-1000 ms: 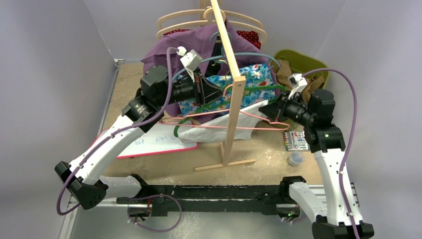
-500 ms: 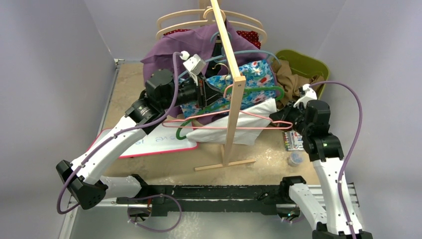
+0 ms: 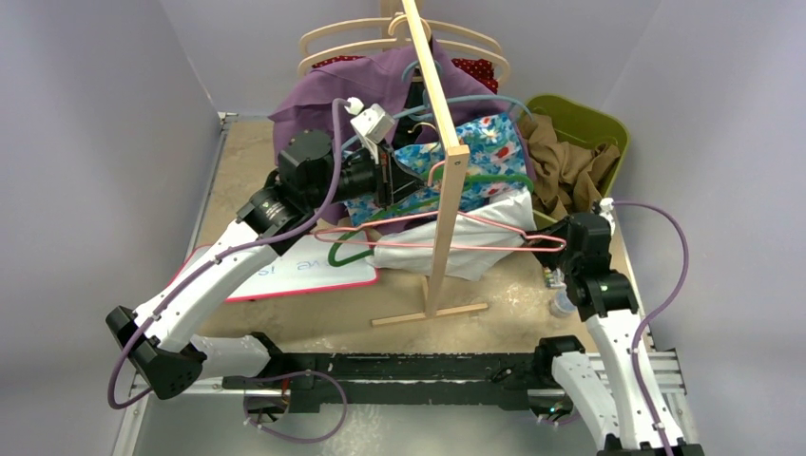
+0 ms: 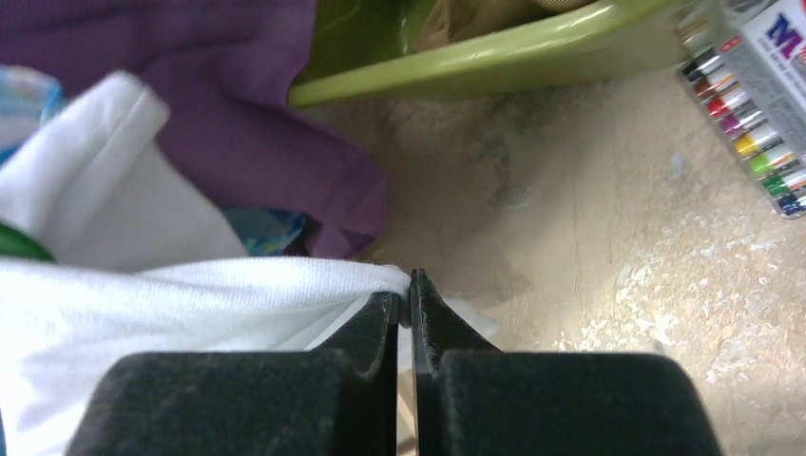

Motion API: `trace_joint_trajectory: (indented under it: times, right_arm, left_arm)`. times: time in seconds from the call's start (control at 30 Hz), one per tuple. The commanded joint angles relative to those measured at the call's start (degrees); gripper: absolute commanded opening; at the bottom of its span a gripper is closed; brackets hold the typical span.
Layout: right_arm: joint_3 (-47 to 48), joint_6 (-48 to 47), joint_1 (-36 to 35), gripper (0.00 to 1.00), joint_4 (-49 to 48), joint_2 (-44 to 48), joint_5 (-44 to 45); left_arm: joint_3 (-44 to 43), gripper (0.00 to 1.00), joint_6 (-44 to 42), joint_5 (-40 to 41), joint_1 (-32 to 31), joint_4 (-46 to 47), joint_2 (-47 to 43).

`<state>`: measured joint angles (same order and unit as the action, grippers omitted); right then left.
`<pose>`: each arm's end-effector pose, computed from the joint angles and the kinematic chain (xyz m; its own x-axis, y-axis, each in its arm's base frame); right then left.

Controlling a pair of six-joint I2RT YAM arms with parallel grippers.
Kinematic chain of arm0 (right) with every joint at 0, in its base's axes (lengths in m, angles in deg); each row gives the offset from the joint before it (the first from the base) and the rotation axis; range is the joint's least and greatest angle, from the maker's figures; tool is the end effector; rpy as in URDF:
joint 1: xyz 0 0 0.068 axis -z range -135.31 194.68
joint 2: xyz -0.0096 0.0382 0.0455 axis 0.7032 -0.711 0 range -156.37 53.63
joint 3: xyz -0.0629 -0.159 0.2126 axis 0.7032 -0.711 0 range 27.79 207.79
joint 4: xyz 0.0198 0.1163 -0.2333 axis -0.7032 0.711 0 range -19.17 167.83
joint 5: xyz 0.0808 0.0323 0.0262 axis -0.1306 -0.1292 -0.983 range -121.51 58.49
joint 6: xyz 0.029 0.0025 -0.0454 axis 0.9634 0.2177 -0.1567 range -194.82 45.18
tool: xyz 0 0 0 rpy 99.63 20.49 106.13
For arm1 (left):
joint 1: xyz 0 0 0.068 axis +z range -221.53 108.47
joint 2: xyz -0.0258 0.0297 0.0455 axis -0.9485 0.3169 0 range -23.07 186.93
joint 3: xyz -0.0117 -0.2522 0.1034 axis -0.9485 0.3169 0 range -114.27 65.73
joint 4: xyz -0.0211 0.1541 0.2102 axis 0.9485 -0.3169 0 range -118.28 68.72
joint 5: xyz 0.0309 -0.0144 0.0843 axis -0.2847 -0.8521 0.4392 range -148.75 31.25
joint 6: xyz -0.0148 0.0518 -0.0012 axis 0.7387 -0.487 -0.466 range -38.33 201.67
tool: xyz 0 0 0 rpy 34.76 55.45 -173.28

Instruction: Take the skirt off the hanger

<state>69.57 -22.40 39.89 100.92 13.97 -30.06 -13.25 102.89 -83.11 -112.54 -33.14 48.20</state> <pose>0.1557 0.0121 0.2996 -0.3336 0.7671 -0.5480 0.3331 0.6397 0.6927 0.1987 -0.1922 0.4482 -0.3795 -0.1068 -0.9190 0.8269 0.4063 -0.3888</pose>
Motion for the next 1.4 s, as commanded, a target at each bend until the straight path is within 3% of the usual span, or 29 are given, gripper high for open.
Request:
trace_joint_trajectory:
  times: [0.0, 0.17, 0.3, 0.4, 0.53, 0.7, 0.97, 1.13, 1.37]
  right_arm:
    - [-1.5, 9.1, 1.2, 0.0, 7.1, -2.0, 18.6]
    - [-2.6, 13.7, 1.2, 0.0, 8.4, 2.7, 27.4]
    - [-3.1, 19.4, 1.2, 0.0, 12.0, 2.1, 27.5]
    - [-1.2, 21.3, 1.2, 0.0, 13.8, 7.1, 28.9]
    - [3.7, 8.3, 1.2, 0.0, 5.2, 18.8, 24.3]
    - [11.1, 8.7, 1.2, 0.0, 10.6, 26.4, 30.4]
    - [23.1, -12.8, 1.2, 0.0, 2.9, 20.6, 34.0]
    - [27.3, -27.5, 1.2, 0.0, -6.2, 18.8, 29.3]
    - [41.8, -36.8, 1.2, 0.0, -7.6, 9.9, 27.2]
  left_arm:
    - [-4.0, 0.0, -1.2, 3.6, 0.9, 10.5, -4.4]
    - [-3.8, 0.0, -2.1, 4.4, 0.9, 9.6, -5.2]
    - [-3.7, 0.0, -2.3, 4.7, 1.0, 9.8, -5.7]
    - [-3.8, 0.0, -2.3, 4.8, 1.0, 9.4, -5.8]
    - [-3.4, 0.0, -2.8, 5.1, 1.0, 8.8, -6.2]
    - [-2.9, 0.0, -3.2, 5.1, 0.9, 8.3, -6.2]
    - [-1.9, 0.0, -3.7, 5.5, 1.0, 6.9, -6.4]
    - [-1.5, 0.0, -3.9, 5.5, 1.0, 6.4, -6.6]
    - [-0.5, 0.0, -3.1, 6.2, 1.0, 7.6, -6.3]
